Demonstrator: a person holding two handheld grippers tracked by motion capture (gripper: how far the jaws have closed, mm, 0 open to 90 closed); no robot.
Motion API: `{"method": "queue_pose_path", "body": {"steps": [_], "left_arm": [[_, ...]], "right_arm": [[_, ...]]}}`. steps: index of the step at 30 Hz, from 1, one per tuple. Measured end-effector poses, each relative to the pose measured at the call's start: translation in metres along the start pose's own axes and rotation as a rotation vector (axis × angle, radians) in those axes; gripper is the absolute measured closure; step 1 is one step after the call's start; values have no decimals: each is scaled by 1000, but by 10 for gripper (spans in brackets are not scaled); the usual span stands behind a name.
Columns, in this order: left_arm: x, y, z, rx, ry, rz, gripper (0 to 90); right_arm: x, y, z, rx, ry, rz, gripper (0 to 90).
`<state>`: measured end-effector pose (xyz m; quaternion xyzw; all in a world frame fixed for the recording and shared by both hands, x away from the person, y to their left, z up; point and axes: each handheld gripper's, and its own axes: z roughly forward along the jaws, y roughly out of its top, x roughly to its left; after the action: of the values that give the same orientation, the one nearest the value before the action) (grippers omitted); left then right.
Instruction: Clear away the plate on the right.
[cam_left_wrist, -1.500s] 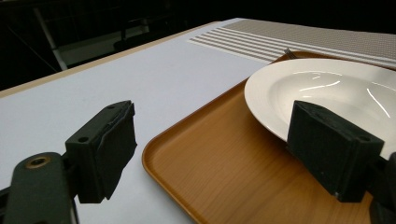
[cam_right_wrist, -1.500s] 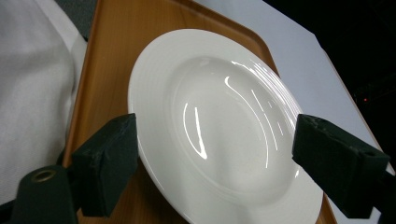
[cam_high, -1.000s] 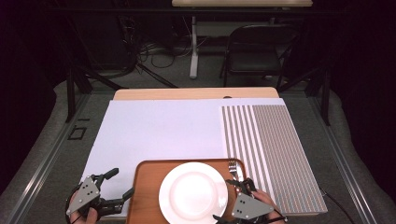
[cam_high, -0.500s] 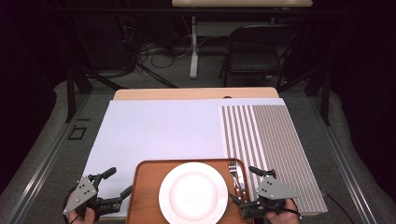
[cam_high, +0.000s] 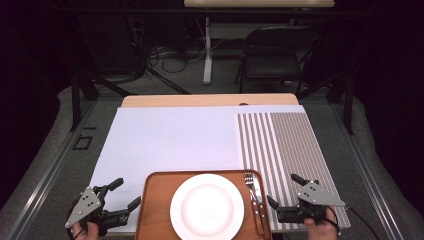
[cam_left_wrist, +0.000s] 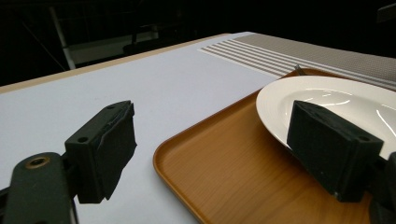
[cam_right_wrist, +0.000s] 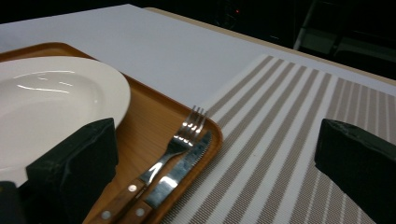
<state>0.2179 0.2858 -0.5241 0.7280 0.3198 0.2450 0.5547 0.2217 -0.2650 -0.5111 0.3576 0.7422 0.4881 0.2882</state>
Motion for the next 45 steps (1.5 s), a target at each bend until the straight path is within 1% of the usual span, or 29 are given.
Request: {"method": "queue_pose_path", "body": {"steps": [2, 6, 7, 13, 17, 21, 26, 27, 35, 45], "left_arm": [[1, 0, 0, -1, 2, -1, 152], [1, 0, -1, -3, 11, -5, 152], [2, 0, -1, -4, 14, -4, 152], [4, -1, 0, -3, 25, -6, 152], [6, -1, 0, 3, 32, -2, 152], [7, -2, -1, -1, 38, -4, 152], [7, -2, -1, -3, 40, -4, 152], [7, -2, -1, 0, 37, -3, 152], [8, -2, -1, -1, 36, -5, 152], [8, -2, -1, 2, 35, -2, 152]], "right_arm": [[-5, -4, -4, 5, -29, 17, 0], [-14, -9, -8, 19, -67, 21, 0], [-16, -11, -9, 23, -73, 32, 0], [-28, -19, -10, 39, -114, 47, 0], [-34, -23, -10, 59, -131, 66, 0], [-39, -26, -8, 70, -144, 73, 0], [-41, -29, -6, 99, -148, 93, 0], [-41, -29, -5, 98, -149, 92, 0], [-42, -32, -2, 129, -132, 105, 0], [-41, -33, 1, 136, -120, 112, 0]]}}
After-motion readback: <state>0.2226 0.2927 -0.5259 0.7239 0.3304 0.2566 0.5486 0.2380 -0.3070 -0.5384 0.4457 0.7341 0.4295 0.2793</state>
